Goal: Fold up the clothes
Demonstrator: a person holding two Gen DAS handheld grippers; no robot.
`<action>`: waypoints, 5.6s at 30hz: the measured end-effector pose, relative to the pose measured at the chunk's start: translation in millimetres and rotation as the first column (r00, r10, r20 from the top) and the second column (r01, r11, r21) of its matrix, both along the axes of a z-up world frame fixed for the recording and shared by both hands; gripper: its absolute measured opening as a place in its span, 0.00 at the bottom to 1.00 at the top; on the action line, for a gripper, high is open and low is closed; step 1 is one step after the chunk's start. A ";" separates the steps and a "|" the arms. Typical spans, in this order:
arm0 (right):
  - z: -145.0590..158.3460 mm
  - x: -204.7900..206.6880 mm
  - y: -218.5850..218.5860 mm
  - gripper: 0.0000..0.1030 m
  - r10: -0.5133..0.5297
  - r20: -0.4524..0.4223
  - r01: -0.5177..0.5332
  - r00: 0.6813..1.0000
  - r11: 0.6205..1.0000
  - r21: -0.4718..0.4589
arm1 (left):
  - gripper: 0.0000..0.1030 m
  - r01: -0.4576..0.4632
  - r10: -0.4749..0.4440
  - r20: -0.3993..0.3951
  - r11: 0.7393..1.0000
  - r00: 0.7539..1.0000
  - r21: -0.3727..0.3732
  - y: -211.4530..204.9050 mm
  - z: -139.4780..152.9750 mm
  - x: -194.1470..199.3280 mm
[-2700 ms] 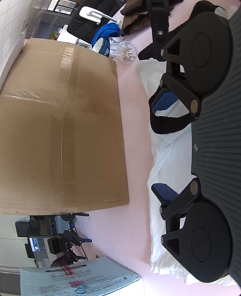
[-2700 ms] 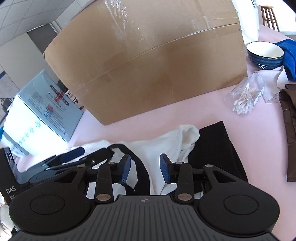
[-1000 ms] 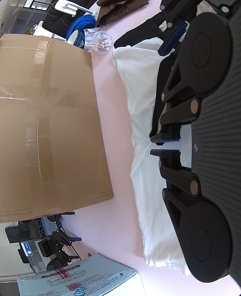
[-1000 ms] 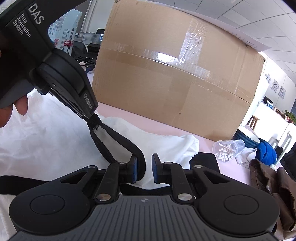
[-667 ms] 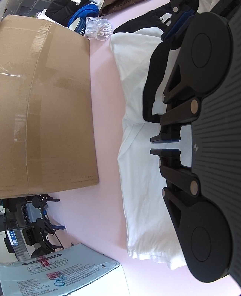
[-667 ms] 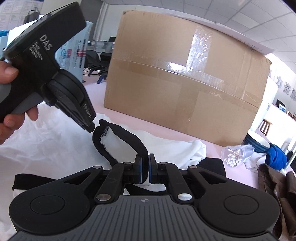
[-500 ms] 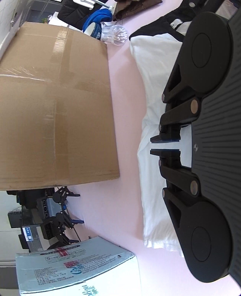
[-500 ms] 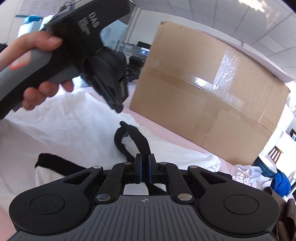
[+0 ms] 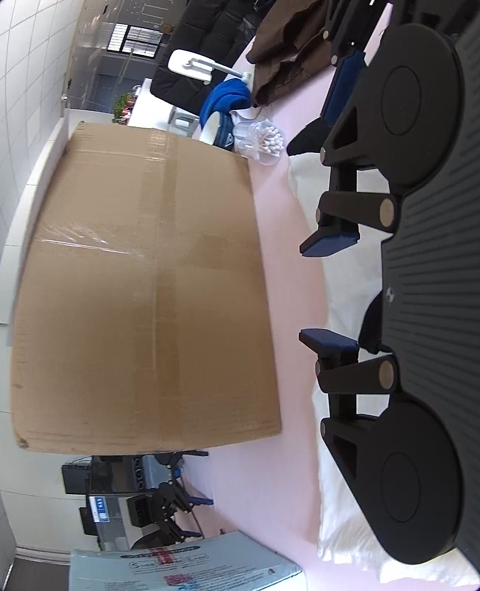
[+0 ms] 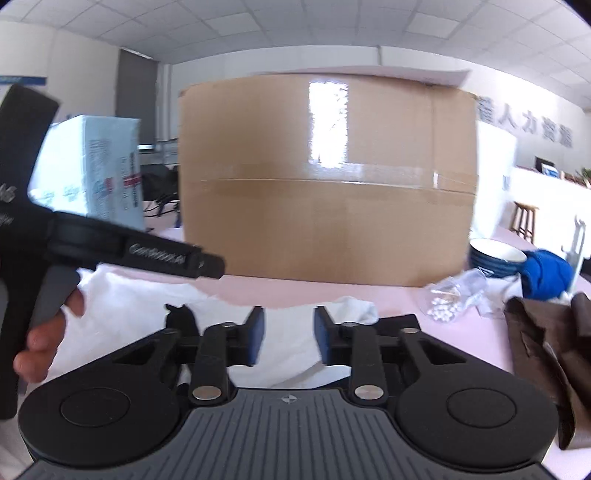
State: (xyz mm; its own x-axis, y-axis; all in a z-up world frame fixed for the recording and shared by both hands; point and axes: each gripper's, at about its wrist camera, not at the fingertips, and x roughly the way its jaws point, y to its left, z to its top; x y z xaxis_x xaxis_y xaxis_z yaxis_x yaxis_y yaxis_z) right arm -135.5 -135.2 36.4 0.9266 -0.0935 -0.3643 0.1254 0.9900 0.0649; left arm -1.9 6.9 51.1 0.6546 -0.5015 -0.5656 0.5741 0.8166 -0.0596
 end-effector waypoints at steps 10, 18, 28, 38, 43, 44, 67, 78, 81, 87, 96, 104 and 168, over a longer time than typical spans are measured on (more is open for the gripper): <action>-28.4 21.2 4.8 0.06 0.126 -0.204 -0.132 0.971 0.991 -0.015 | 0.42 -0.056 0.070 -0.104 0.990 0.992 0.126 -1.4 -28.7 22.0; -28.6 12.2 8.7 0.24 0.084 -0.231 -0.112 0.969 0.988 -0.108 | 0.83 -0.175 0.193 -0.116 0.972 0.974 0.154 10.7 -32.3 37.3; -7.8 -4.1 -1.7 0.31 -0.087 -0.030 0.084 0.996 0.991 -0.102 | 0.80 -0.329 0.333 0.057 0.942 0.941 -0.062 48.1 18.9 18.0; -17.5 13.5 32.3 0.20 0.165 -0.090 -0.180 0.982 0.967 -0.182 | 0.80 -0.196 0.207 -0.036 0.960 0.978 0.201 -2.2 -20.6 25.1; -13.5 14.1 22.1 0.46 0.099 -0.124 -0.118 0.987 0.981 -0.151 | 0.81 -0.292 0.305 -0.046 0.939 0.951 0.183 20.9 -13.6 21.2; -10.0 11.5 17.8 0.52 0.064 -0.117 -0.080 0.991 0.987 -0.140 | 0.81 -0.315 0.327 -0.047 0.933 0.944 0.173 27.1 -10.2 18.1; -12.5 -144.3 -104.0 0.97 0.038 -0.199 0.061 0.979 0.883 0.465 | 0.90 -0.591 0.605 -0.120 0.796 0.787 0.134 248.8 -25.6 -173.0; -34.1 -145.1 -133.6 0.97 -0.047 -0.138 0.120 0.989 0.800 0.588 | 0.90 -0.629 0.635 -0.164 0.772 0.755 0.092 254.1 -31.1 -151.3; -32.7 -139.5 -132.0 0.97 -0.048 -0.130 0.112 0.990 0.833 0.541 | 0.87 -0.619 0.626 -0.153 0.780 0.765 0.093 251.1 -25.3 -146.2; -33.8 -135.8 -111.0 0.97 -0.054 -0.132 0.102 0.990 0.917 0.386 | 0.47 -0.568 0.582 -0.161 0.813 0.797 0.131 241.8 -22.8 -145.3; -37.8 -140.0 -129.1 0.98 -0.033 -0.094 0.074 0.995 0.877 0.475 | 0.10 -0.529 0.495 -0.318 0.849 0.809 -0.025 265.0 -6.6 -158.5; -34.0 -142.9 -138.8 0.97 -0.120 -0.109 0.156 0.987 0.883 0.443 | 0.10 -0.504 0.510 -0.190 0.860 0.839 0.084 255.9 16.8 -172.2; -31.3 -126.2 -149.4 0.79 0.247 -0.160 -0.029 0.956 0.622 0.782 | 0.84 -0.426 0.404 -0.325 0.905 0.855 0.007 244.6 -24.5 -155.7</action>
State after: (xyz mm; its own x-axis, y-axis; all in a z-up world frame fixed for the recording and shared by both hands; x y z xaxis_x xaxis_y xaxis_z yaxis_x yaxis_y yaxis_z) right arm -261.8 -284.6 5.1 0.7819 0.4408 -0.4409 0.1097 0.5989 0.7932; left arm -157.6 251.5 26.7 0.6051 -0.2641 -0.7511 0.1256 0.9632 -0.2375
